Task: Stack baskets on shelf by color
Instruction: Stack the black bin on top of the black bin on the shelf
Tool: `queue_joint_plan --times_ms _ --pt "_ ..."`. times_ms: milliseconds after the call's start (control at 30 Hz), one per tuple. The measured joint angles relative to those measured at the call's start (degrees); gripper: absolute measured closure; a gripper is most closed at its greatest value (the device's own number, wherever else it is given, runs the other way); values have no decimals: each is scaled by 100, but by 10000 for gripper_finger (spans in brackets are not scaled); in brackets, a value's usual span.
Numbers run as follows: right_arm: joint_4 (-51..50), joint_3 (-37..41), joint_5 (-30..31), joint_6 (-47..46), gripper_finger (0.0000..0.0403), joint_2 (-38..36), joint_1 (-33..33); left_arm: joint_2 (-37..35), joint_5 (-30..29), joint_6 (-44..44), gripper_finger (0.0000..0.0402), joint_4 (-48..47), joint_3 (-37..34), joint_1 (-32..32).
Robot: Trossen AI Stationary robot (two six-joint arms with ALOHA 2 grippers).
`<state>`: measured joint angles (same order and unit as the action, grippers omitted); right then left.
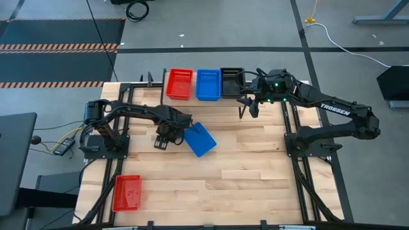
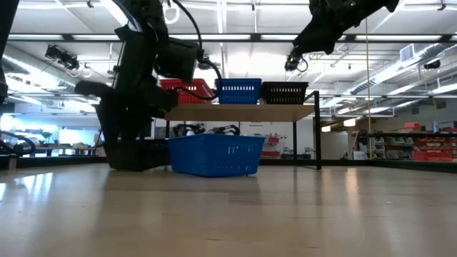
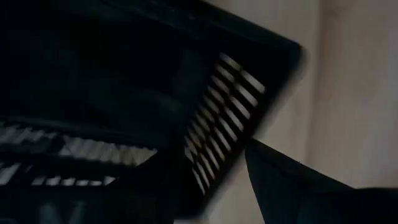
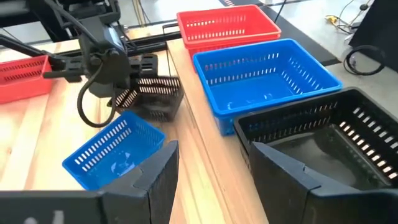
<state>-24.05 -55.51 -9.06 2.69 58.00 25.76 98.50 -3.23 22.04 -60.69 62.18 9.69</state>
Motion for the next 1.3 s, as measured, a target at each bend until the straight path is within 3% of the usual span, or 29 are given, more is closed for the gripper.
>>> queue_joint_plan --times_ms 300,400,567,700,933,1300 --pt "7 0 60 -21 202 0 -24 0 -214 111 223 748 -263 74" --pt "20 0 62 -20 202 0 -24 0 -209 -70 265 709 -263 40" --pt "20 0 62 -12 202 0 -24 -2 -96 -565 383 424 -234 -181" --pt "15 0 62 -7 202 0 -24 -2 -24 -1087 392 -268 -51 -518" --pt "13 0 62 4 202 0 -24 0 -182 -1724 394 -1715 1508 -1097" --pt "-144 0 40 -12 202 -2 -24 0 -988 -1831 395 -2117 4542 -1209"
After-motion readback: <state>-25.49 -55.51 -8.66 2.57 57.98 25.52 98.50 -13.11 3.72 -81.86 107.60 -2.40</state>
